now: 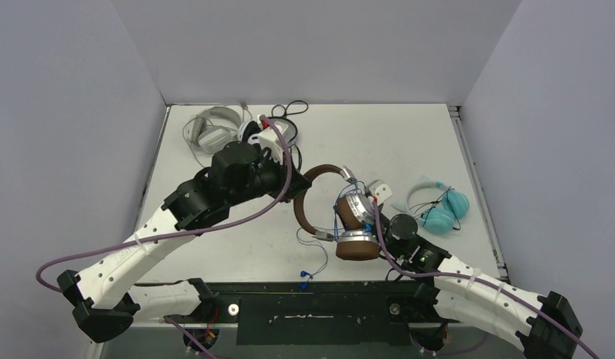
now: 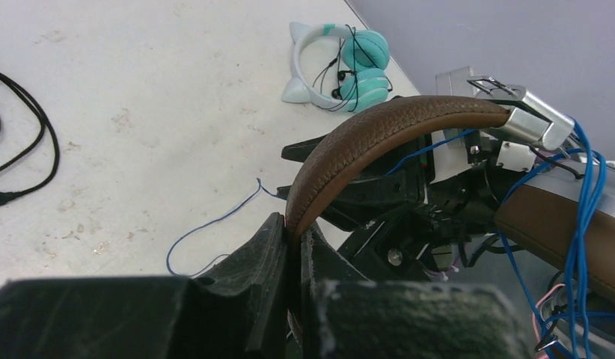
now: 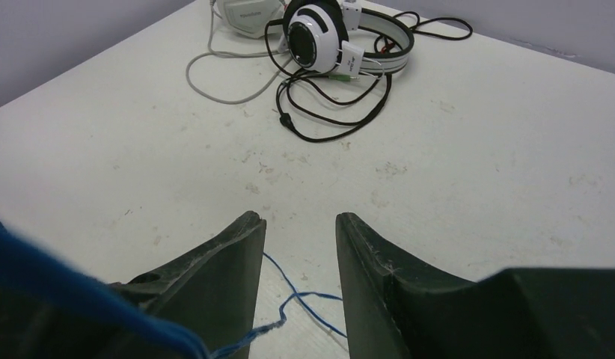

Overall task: Wrap the headphones
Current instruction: Wrap the headphones cable around the headphones.

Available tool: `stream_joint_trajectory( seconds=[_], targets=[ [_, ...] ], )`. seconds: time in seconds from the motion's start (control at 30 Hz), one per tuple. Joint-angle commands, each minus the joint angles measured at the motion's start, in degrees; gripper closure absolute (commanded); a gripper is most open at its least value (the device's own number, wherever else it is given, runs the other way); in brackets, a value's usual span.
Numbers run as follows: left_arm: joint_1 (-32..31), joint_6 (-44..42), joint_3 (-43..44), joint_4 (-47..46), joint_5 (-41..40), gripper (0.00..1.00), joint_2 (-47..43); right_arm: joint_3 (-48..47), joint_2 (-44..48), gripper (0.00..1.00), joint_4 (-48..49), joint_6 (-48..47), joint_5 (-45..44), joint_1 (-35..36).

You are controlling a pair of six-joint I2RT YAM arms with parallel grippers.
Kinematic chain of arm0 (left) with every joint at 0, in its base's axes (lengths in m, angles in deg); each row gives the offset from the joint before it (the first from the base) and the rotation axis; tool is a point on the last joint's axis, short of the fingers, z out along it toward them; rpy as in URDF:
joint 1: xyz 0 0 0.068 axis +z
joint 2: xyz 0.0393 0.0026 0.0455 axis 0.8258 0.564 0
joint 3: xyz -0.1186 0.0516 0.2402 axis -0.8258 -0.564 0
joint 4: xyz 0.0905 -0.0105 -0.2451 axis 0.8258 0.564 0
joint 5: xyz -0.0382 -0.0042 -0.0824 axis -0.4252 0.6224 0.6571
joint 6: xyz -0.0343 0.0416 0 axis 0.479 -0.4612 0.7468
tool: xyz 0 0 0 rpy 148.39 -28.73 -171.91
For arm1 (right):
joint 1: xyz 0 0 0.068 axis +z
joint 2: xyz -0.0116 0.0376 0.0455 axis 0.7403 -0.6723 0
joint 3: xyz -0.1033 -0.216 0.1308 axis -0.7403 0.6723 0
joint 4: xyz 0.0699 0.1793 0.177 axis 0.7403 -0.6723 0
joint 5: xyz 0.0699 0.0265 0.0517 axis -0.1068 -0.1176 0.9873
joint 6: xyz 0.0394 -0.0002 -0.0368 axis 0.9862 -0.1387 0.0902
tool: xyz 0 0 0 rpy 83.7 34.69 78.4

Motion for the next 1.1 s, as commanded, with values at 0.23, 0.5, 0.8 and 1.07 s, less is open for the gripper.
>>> stream_joint_trajectory(
  seconds=[0.23, 0.5, 0.8, 1.07],
  targets=[
    [2.1, 13.7, 7.6, -9.0, 9.0, 1.00, 0.5, 5.2, -3.0, 0.63, 20.6, -1.2, 11.5, -0.8],
    [4.9, 20.7, 8.1, -13.0, 13.8, 1.00, 1.6, 6.1, -3.8, 0.69, 24.6, -1.2, 14.3, -1.0],
    [6.9, 23.1, 11.1, -14.3, 16.6, 1.00, 3.7, 3.2, -12.4, 0.69, 28.7, -3.0, 16.0, -1.4],
    [7.9, 22.1, 13.5, -12.7, 15.8, 1.00, 3.5, 0.2, -20.3, 0.34, 33.2, -2.9, 14.3, -2.8]
  ],
)
